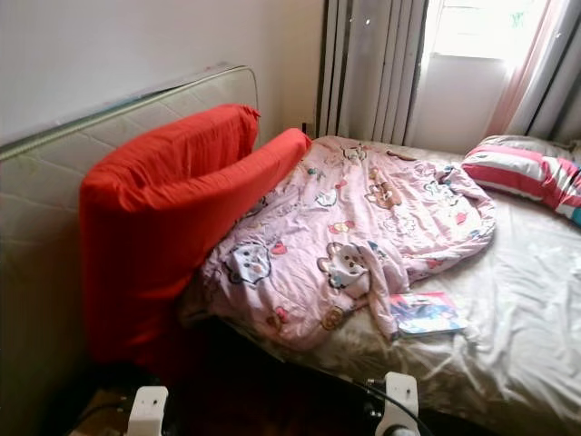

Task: Clean up the room

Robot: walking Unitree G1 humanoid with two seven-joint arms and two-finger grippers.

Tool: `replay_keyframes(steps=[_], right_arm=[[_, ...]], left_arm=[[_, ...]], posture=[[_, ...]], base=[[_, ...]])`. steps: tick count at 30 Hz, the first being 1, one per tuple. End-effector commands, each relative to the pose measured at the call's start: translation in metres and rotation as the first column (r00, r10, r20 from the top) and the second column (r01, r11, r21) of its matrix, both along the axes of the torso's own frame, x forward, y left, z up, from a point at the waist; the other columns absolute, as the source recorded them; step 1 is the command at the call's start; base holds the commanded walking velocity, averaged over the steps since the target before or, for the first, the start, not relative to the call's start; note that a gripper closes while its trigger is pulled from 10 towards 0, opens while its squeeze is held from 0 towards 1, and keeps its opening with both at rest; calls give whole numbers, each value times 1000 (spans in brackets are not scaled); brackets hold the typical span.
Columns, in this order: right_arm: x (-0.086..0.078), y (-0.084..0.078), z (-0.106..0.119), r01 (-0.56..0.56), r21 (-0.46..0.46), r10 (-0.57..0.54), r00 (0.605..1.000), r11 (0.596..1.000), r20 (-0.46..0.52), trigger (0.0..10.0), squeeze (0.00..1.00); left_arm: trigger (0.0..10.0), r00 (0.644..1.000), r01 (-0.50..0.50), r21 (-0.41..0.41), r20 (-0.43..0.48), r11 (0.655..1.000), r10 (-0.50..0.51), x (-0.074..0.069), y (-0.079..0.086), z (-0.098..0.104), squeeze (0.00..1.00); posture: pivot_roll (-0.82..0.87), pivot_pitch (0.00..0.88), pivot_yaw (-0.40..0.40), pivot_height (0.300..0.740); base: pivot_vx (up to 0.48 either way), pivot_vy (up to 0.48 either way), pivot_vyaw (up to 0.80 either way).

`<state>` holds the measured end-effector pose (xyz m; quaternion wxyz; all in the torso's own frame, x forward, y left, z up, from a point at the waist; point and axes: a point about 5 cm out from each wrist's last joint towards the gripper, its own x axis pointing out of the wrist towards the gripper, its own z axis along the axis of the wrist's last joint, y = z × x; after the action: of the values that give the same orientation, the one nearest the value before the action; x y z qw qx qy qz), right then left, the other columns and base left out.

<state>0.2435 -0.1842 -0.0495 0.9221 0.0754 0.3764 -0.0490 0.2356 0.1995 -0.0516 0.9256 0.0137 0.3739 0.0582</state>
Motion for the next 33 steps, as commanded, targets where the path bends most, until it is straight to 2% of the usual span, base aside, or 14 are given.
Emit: replay_keyframes(steps=[1,7,8,9,10,12,13,14,15,18,19,22,25,33], right_arm=[[3,3,3,10,-4,-10,999,1000,37,10000,0],[11,-2,15,40,-55,-28,979,998,202,10000,0],[13,-2,18,51,-59,-36,970,997,239,10000,0],[13,-2,18,51,-59,-36,970,997,239,10000,0],[14,-3,20,59,-61,-41,962,996,270,10000,0],[15,-3,23,61,-72,-36,951,995,307,10000,0],[24,-8,33,67,-82,-33,932,994,362,10000,0],[42,-20,55,78,-95,-25,887,992,461,10000,0],[62,-32,87,92,-113,-7,806,989,593,10000,0],[68,-34,101,92,-141,24,753,986,657,10000,0],[68,-34,101,92,-141,24,753,986,657,10000,0],[70,-32,108,93,-155,43,714,984,699,10000,0],[72,-30,118,72,-204,107,660,976,743,10000,0],[74,-31,124,106,-188,78,638,976,766,10000,0]], left_arm=[[10000,999,-23,-10,22,1000,23,-1,3,0,0],[10000,981,-74,-19,176,997,76,5,4,10,0],[10000,937,-77,-13,341,997,77,32,30,42,0],[10000,937,-77,-13,341,997,77,32,30,42,0],[10000,882,-73,-4,466,997,66,53,44,71,0],[10000,837,-56,51,547,997,19,65,45,90,0],[10000,818,-50,65,576,997,4,69,44,96,0],[10000,794,-43,77,608,996,-13,73,42,103,0],[10000,748,-25,66,664,997,-25,78,37,113,0],[10000,685,-1,56,727,998,-40,85,31,127,0],[10000,685,-1,56,727,998,-40,85,31,127,0],[10000,645,32,65,761,997,-70,88,29,136,0],[10000,604,65,94,789,993,-114,87,26,142,0],[10000,596,65,94,795,993,-115,86,27,143,0]], posture=[[45,0,-19,740],[46,0,-28,740],[46,0,-28,740],[46,0,-28,740],[46,0,-35,740],[43,0,-42,740],[43,0,-44,740],[43,0,-44,740],[40,0,-46,740],[40,0,-48,740],[40,0,-48,740],[36,0,-45,740],[30,0,-44,740],[26,0,-44,740]], base=[[0,0,0],[0,0,0],[0,0,0],[0,0,0],[0,0,0],[0,0,0],[0,0,0],[0,0,0],[0,0,0],[0,0,0],[0,0,0],[0,0,0],[0,0,0],[0,0,0]])
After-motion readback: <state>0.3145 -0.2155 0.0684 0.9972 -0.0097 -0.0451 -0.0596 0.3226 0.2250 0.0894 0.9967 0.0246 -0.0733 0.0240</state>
